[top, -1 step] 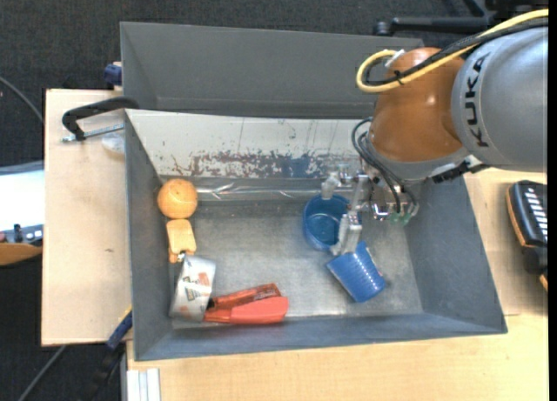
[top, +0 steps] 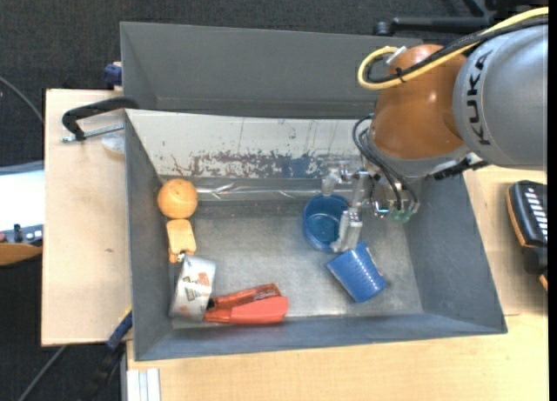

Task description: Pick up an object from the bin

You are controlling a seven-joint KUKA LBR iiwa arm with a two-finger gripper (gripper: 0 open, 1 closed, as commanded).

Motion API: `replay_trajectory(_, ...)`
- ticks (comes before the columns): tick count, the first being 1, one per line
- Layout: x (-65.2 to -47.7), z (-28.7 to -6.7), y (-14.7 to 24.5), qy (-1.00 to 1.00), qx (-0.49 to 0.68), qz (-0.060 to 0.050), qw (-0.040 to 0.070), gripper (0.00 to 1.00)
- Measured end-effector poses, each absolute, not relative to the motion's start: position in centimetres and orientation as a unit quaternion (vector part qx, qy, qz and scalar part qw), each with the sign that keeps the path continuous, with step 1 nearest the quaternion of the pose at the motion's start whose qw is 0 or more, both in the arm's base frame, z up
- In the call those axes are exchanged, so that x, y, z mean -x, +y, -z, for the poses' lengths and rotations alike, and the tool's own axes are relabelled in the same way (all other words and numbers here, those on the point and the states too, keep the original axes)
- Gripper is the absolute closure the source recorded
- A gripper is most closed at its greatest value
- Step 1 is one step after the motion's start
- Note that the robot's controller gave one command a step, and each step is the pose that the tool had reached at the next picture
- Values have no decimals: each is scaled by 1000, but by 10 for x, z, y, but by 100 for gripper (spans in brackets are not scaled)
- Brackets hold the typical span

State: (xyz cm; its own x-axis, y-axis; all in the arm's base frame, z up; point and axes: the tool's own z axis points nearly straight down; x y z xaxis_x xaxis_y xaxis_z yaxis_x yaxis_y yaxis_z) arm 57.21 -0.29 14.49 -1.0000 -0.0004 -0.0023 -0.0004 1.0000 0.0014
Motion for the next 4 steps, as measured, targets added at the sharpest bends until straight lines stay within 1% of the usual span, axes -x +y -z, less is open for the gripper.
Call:
replay_trajectory(1, -566, -88, 2, 1000, -22, -1, 1, 0)
replay_trajectory(2, -564, -52, -1, 999, -36, -2, -2, 0)
replay_trajectory(3, -577, -64, -23, 995, -100, -3, 3, 0)
replay_trajectory(4, -571, -71, -37, 1000, -28, -3, 0, 100)
